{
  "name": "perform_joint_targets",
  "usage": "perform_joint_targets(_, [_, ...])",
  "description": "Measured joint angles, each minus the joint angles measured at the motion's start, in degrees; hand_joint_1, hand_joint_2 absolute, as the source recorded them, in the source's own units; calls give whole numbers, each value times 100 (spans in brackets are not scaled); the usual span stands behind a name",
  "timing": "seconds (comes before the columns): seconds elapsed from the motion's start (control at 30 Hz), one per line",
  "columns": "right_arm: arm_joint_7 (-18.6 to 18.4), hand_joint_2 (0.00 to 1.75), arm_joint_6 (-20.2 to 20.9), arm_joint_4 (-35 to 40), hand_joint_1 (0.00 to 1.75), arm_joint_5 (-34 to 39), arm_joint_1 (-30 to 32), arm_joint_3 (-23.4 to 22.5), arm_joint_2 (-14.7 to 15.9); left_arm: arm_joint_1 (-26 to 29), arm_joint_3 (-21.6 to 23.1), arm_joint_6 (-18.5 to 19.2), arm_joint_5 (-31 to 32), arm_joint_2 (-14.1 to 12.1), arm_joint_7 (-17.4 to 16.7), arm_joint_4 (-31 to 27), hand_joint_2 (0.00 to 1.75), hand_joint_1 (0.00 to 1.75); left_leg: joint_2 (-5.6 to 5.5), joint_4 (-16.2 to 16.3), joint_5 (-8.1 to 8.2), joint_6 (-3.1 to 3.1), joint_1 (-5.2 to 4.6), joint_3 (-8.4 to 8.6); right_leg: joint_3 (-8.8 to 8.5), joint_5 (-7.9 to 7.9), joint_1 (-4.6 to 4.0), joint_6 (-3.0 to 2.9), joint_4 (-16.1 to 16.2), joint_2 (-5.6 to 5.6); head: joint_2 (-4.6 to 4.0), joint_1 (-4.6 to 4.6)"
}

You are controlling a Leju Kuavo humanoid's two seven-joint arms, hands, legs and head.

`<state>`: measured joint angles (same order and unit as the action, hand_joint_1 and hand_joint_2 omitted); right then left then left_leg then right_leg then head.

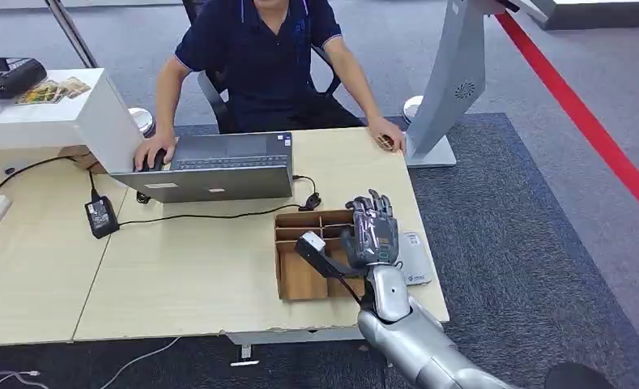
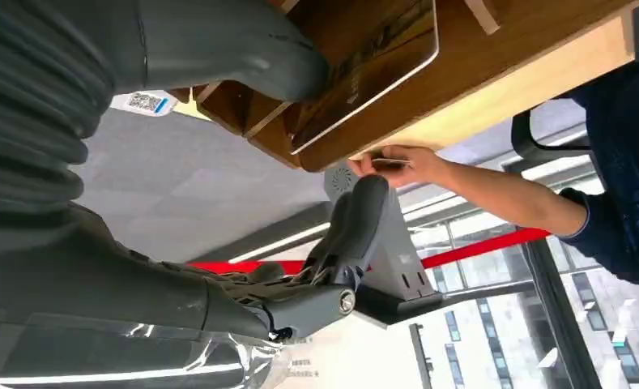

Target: Pass the card to the sensor for recognition and then transmit it.

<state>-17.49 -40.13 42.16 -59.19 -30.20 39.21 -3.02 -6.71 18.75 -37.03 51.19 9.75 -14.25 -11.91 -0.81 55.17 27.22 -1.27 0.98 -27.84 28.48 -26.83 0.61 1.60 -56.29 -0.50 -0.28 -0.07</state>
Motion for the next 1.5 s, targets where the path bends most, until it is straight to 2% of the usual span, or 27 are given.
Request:
perform_joint_targets(0.3, [9, 175, 0, 0, 82, -33, -13, 22, -33, -7, 55, 17, -9, 0, 0, 0, 0, 0, 0, 0, 0, 0, 0, 0, 0, 0, 0, 0, 0, 0, 0, 0])
perform_joint_targets(0.33, [9, 175, 0, 0, 77, -33, -14, 28, -35, -9, 57, 18, -9, 0, 0, 0, 0, 0, 0, 0, 0, 0, 0, -1, 0, 0, 0, 0, 0, 0, 0, 0])
perform_joint_targets(0.73, [31, 175, 0, 0, 75, -33, -15, 55, -90, -15, 85, 33, -22, 0, -2, 0, 0, 0, 0, 0, 0, 0, 0, -1, 0, 0, 0, 0, 0, 0, 0, 0])
perform_joint_targets(0.77, [44, 175, 0, 0, 80, -31, -15, 59, -90, -15, 85, 33, -24, 0, -2, 0, 0, 0, 0, 0, 0, 0, 0, -1, 0, 0, 0, 0, 0, 0, 0, 0])
perform_joint_targets(0.8, [53, 175, 0, 0, 106, -31, -15, 63, -90, -16, 85, 33, -24, 0, 0, 0, 0, 0, 0, 0, 0, 0, 0, -1, 0, 0, 0, 0, 0, 0, 0, 0])
perform_joint_targets(0.83, [61, 175, 0, 0, 175, -31, -15, 70, -90, -16, 85, 33, -24, 0, -2, 0, 0, 0, 0, 0, 0, 0, 0, -1, 0, 0, 0, 0, 0, 0, 2, 0])
perform_joint_targets(1.2, [120, 175, 2, -63, 175, 177, -29, 98, -136, -24, 92, 31, -96, 0, -2, 0, 0, 0, 0, 0, 0, 0, 0, -1, 0, 0, 0, 0, 0, 0, 0, 0])
perform_joint_targets(1.5, [-35, 175, 0, -87, 175, 205, -57, 186, -85, -26, 107, 7, -225, 0, 0, 0, 0, 0, 0, 0, 0, 0, 0, 1, 0, 0, 0, 0, 1, 0, 2, 0])
